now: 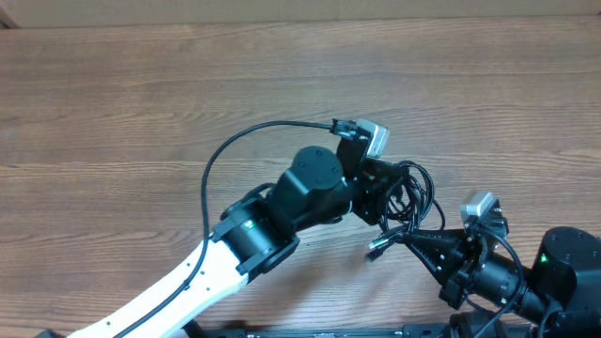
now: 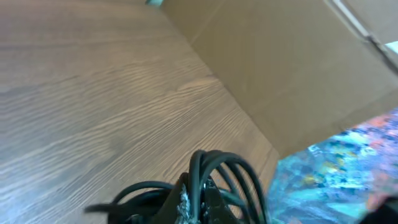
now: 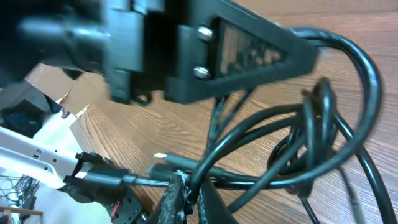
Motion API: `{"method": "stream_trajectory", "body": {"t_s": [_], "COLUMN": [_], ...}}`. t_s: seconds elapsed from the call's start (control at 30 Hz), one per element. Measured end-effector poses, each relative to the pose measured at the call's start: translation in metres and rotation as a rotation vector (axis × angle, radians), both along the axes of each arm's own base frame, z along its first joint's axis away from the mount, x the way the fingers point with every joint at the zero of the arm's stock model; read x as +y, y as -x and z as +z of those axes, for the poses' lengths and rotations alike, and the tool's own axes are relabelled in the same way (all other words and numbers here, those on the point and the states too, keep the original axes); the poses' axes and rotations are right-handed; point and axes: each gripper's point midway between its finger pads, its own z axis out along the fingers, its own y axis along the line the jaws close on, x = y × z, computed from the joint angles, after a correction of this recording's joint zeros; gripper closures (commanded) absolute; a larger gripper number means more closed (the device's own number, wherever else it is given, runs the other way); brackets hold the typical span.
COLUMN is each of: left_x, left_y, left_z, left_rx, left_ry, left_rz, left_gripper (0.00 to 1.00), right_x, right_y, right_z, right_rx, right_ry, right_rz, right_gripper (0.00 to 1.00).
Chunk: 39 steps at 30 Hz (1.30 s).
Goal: Untangle cables
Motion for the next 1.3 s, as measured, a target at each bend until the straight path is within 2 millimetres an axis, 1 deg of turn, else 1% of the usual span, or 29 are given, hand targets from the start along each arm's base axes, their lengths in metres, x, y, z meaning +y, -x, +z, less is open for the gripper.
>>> {"method": "stream_trajectory", "body": {"t_s": [0.07, 0.13, 0.23, 0.33, 0.4, 0.43, 0.47, 0.5, 0.53, 0.57, 0.6, 0.63, 0.7, 0.83, 0.9, 0.93, 1.0, 1.07, 1.17, 1.27, 1.3], "left_x": [-0.004, -0.006, -0.006, -0.001, 0.006, 0.009, 0.011, 0.011, 0.011, 0.010, 0.008, 0.004, -0.004, -0.013, -0.018, -0.019, -0.022, -0.023, -0.018, -0.015, -0.013], "left_y": [-0.005, -0.007, -0.012, -0.020, -0.033, -0.038, -0.042, -0.044, -0.044, -0.043, -0.042, -0.035, -0.021, 0.012, 0.028, 0.032, 0.043, 0.050, 0.052, 0.056, 0.063], "left_z": [-0.013, -0.019, -0.017, -0.017, -0.019, -0.017, -0.015, -0.012, -0.009, -0.008, -0.007, -0.008, -0.009, -0.018, -0.015, -0.013, -0.003, -0.002, 0.002, 0.011, 0.017], "left_rx": [0.043, 0.078, 0.091, 0.130, 0.193, 0.209, 0.227, 0.227, 0.220, 0.208, 0.193, 0.150, 0.078, -0.021, -0.068, -0.081, -0.120, -0.114, -0.101, -0.110, -0.119], "left_ry": [-0.014, -0.013, 0.007, 0.026, 0.062, 0.083, 0.108, 0.122, 0.131, 0.129, 0.121, 0.089, 0.044, -0.034, -0.029, -0.020, 0.017, 0.030, 0.055, 0.097, 0.125], "left_rz": [0.017, 0.029, 0.059, 0.132, 0.233, 0.264, 0.288, 0.294, 0.289, 0.275, 0.254, 0.189, 0.069, -0.173, -0.287, -0.315, -0.396, -0.434, -0.475, -0.534, -0.581], "left_gripper": [0.96, 0.96, 0.96, 0.96, 0.96, 0.96, 0.96, 0.96, 0.96, 0.96, 0.96, 0.96, 0.96, 0.96, 0.96, 0.96, 0.96, 0.96, 0.96, 0.95, 0.96], "right_x": [0.000, 0.000, 0.001, 0.003, 0.003, 0.004, 0.004, 0.003, 0.003, 0.001, 0.000, -0.003, -0.009, -0.022, -0.027, -0.028, -0.033, -0.037, -0.040, -0.040, -0.041], "right_y": [0.001, 0.001, 0.003, 0.005, 0.006, 0.006, 0.006, 0.006, 0.006, 0.005, 0.004, 0.002, -0.003, -0.013, -0.016, -0.017, -0.017, -0.018, -0.019, -0.020, -0.020], "right_z": [-0.001, -0.002, -0.002, -0.001, -0.001, -0.001, -0.001, -0.001, -0.002, -0.003, -0.006, -0.009, -0.012, -0.020, -0.022, -0.022, -0.028, -0.031, -0.033, -0.033, -0.033], "right_rx": [0.002, 0.006, 0.003, 0.004, 0.002, 0.000, -0.001, 0.003, 0.004, 0.007, 0.017, 0.022, 0.042, 0.086, 0.098, 0.101, 0.121, 0.134, 0.136, 0.136, 0.136], "right_ry": [0.003, 0.007, 0.004, -0.001, -0.004, -0.003, -0.003, -0.002, 0.000, 0.009, 0.016, 0.031, 0.044, 0.065, 0.071, 0.074, 0.092, 0.107, 0.117, 0.119, 0.120], "right_rz": [0.002, 0.004, 0.016, 0.030, 0.037, 0.039, 0.039, 0.038, 0.034, 0.024, 0.011, -0.008, -0.061, -0.176, -0.213, -0.222, -0.253, -0.276, -0.294, -0.300, -0.303], "right_gripper": [0.96, 0.96, 0.96, 0.96, 0.96, 0.86, 0.77, 0.65, 0.43, 0.26, 0.17, 0.14, 0.13, 0.12, 0.12, 0.12, 0.12, 0.12, 0.12, 0.12, 0.11]}}
